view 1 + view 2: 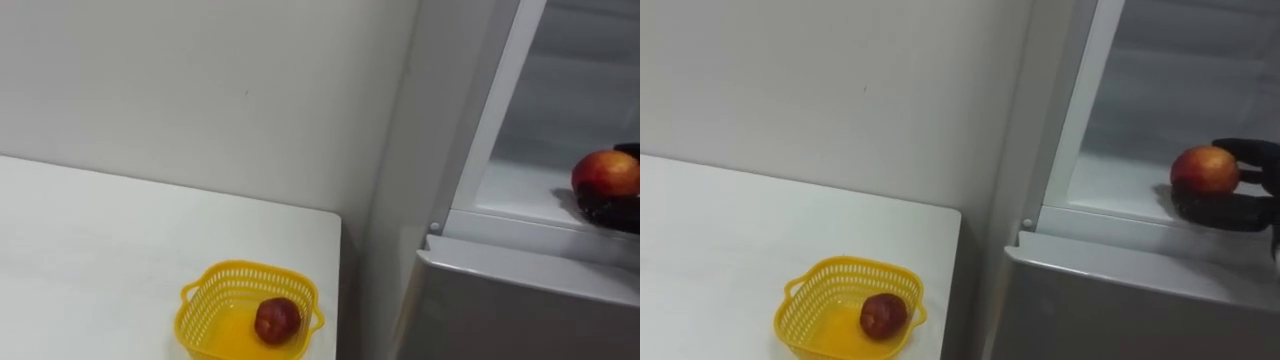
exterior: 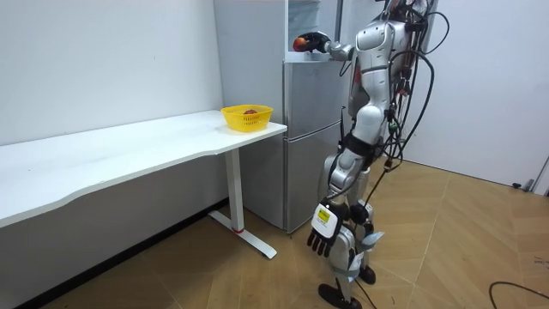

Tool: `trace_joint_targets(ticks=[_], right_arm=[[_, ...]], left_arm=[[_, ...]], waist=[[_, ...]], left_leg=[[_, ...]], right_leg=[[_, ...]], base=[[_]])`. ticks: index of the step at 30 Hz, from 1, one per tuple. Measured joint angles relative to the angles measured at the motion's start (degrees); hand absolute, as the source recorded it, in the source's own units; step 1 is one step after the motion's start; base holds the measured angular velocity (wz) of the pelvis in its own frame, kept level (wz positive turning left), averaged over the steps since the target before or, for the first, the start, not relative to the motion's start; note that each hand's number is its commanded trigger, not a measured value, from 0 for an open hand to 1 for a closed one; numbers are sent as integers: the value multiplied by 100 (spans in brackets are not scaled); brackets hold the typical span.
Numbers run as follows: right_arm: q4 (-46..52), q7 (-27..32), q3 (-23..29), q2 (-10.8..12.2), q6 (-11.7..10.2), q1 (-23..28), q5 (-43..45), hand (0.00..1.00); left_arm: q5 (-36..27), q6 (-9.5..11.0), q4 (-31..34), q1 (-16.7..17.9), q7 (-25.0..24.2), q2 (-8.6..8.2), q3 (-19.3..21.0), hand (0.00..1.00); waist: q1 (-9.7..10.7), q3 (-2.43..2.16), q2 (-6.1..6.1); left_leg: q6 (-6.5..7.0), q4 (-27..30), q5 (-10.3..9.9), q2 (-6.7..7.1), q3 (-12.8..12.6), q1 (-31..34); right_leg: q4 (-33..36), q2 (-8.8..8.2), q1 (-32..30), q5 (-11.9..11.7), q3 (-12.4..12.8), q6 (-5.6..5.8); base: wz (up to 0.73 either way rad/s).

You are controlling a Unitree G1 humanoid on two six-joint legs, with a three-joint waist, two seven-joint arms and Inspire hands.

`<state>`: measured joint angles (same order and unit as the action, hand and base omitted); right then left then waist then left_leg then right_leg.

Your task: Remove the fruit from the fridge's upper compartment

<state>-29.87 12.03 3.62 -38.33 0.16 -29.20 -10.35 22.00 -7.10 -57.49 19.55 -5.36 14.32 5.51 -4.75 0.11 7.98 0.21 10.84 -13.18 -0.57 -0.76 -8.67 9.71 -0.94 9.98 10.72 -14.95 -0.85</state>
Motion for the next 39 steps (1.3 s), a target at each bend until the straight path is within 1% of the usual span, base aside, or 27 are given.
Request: trace_joint_targets(ticks=[2, 3, 4, 6, 7, 8, 10, 11, 12, 14, 15, 16, 17, 19, 21, 23, 25, 27, 29, 31, 32, 33, 34, 36, 37, 38, 39], right_arm=[[184, 5, 1, 1, -4, 46, 1, 100], [274, 55, 3, 2, -7, 87, -1, 100], [342, 95, 3, 7, -7, 116, -9, 100], [472, 124, 4, 32, -3, 161, -19, 100], [810, 179, 23, 40, 26, 332, -11, 100], [1011, 196, 24, 57, 30, 426, -9, 100], [1769, 249, 30, 197, 29, 765, -68, 100], [1934, 274, 31, 247, 29, 850, -69, 100], [2200, 312, 39, 355, 24, 990, -74, 100], [2524, 409, 56, 487, -7, 1201, -34, 100], [2749, 442, 91, 580, -10, 1341, -14, 100], [2946, 455, 158, 694, -22, 1457, -9, 100], [3035, 460, 194, 745, -27, 1511, -9, 100], [3271, 526, 266, 849, -78, 1620, -9, 100], [3389, 608, 305, 875, -147, 1678, -1, 100], [3622, 676, 415, 939, -151, 1804, 163, 100], [3980, 801, 505, 1018, -152, 1960, 434, 100], [4254, 863, 511, 1019, -160, 1960, 465, 100], [4502, 886, 513, 1019, -225, 1960, 617, 100], [4765, 907, 517, 1024, -441, 1960, 929, 100], [4836, 904, 517, 1039, -466, 1960, 1022, 100], [4998, 907, 517, 1118, -551, 1960, 1216, 100], [5164, 910, 509, 1141, -595, 1961, 1485, 100], [5379, 909, 490, 1140, -689, 1960, 1939, 100], [5513, 910, 444, 1142, -726, 1960, 2223, 100], [5599, 904, 409, 1142, -731, 1961, 2378, 100], [5746, 896, 337, 1146, -779, 1961, 2671, 100]], left_arm=[[-1, 1, -3, -46, 0, -2, 0, 0], [-1, 1, -16, -51, 11, -2, 1, 0], [-1, 1, -25, -59, 18, -10, 0, 0], [-3, 2, -46, -50, 35, -41, 1, 0], [-1, 1, -48, -50, 63, -70, 5, 0], [4, 0, -48, -45, 92, -87, 8, 0], [-6, 0, -48, -41, 154, -144, 7, 0], [-6, 4, -48, -44, 157, -158, 7, 0], [-6, 16, -50, -47, 180, -185, 5, 0], [-11, 86, -54, -49, 217, -207, 5, 0], [-11, 130, -59, -47, 218, -209, 6, 0], [-10, 132, -64, -51, 219, -215, 5, 0], [-10, 132, -64, -51, 220, -220, 5, 0], [-6, 132, -68, -46, 220, -251, 6, 0], [-3, 141, -109, -27, 223, -280, 6, 0], [-5, 141, -117, 1, 226, -307, 7, 0], [-7, 141, -131, 36, 241, -336, 8, 0], [-68, 145, -206, 45, 243, -353, 3, 0], [-120, 178, -231, 33, 244, -352, 5, 0], [-122, 365, -335, -22, 249, -351, 1, 0], [-129, 395, -352, -48, 248, -351, -4, 0], [-175, 477, -433, -102, 254, -346, -6, 0], [-231, 512, -511, -172, 254, -351, -6, 0], [-289, 531, -618, -272, 259, -349, -12, 0], [-342, 550, -673, -318, 270, -343, -27, 0], [-343, 562, -674, -322, 278, -340, -62, 0], [-343, 599, -677, -324, 305, -334, -159, 0]], waist=[[32, 24, -52], [29, 17, -82], [19, -3, -120], [8, -27, -167], [17, -41, -195], [15, -44, -207], [93, -44, -233], [114, -42, -237], [145, -40, -246], [141, -37, -260], [141, -24, -293], [145, -23, -318], [145, -18, -342], [171, -38, -400], [173, -42, -458], [191, -42, -488], [203, -65, -529], [282, -64, -529], [306, -57, -514], [326, -39, -478], [329, -33, -467], [332, -28, -441], [323, -25, -424], [308, -18, -424], [308, -23, -401], [308, -26, -394], [307, -20, -396]], left_leg=[[1, 0, 0, -1, -26, -3], [1, 0, 0, -3, -36, -5], [1, 1, 0, -7, -55, -14], [0, 1, 0, -8, -77, -29], [0, 0, 0, -11, -94, -32], [0, -1, 0, -12, -94, -32], [0, 1, 0, -13, -91, -39], [0, 2, 0, -13, -91, -48], [0, 4, 0, -14, -94, -67], [0, 7, 0, -15, -104, -91], [0, 8, 0, -15, -105, -91], [1, 6, -1, -15, -107, -83], [2, 0, -2, -15, -109, -70], [11, -8, -10, -13, -116, -54], [12, -22, -11, -13, -136, -57], [12, -27, -11, -15, -151, -65], [10, -23, -10, -19, -178, -82], [11, -23, -8, -19, -203, -84], [11, -20, -8, -21, -240, -91], [11, -20, -8, -20, -280, -88], [11, -20, -8, -23, -312, -86], [12, -22, -9, -28, -344, -87], [12, -28, -9, -28, -374, -87], [12, -40, -9, -28, -391, -94], [12, -43, -9, -26, -394, -100], [12, -44, -9, -26, -394, -99], [12, -44, -9, -26, -394, -99]], right_leg=[[0, -2, -5, 0, 9, 0], [0, 0, -9, 0, 25, 0], [0, 3, -9, 0, 50, 0], [-1, 5, -6, 0, 71, 0], [-2, 5, -17, 0, 80, 0], [-4, 5, -22, 0, 80, 0], [-9, 7, -23, 0, 82, 0], [-9, 7, -12, 0, 83, 0], [-11, 6, 0, 0, 88, 0], [-9, 6, 6, 0, 101, 0], [-7, 6, 6, 0, 104, 0], [-2, 6, 5, 0, 112, 0], [0, 7, 6, 0, 116, 0], [10, 4, 2, 0, 117, 1], [21, 3, 2, -1, 129, 0], [21, 7, -14, 0, 154, 0], [21, 14, -66, 2, 222, -2], [26, 12, -95, 2, 242, -2], [23, 13, -99, 4, 249, 2], [4, 19, -94, 6, 330, 4], [3, 21, -94, 6, 354, 4], [-3, 25, -95, 7, 375, 5], [-2, 23, -101, 8, 384, 7], [0, 29, -100, 8, 407, 7], [2, 30, -97, 8, 408, 7], [1, 31, -95, 8, 408, 7], [0, 32, -93, 8, 406, 7]], base=[[-2], [-6], [-6], [-7], [-6], [-3], [0], [0], [0], [0], [0], [0], [0], [0], [-2], [-5], [-9], [-9], [-8], [-9], [-14], [-13], [-11], [-9], [-5], [0], [0]])
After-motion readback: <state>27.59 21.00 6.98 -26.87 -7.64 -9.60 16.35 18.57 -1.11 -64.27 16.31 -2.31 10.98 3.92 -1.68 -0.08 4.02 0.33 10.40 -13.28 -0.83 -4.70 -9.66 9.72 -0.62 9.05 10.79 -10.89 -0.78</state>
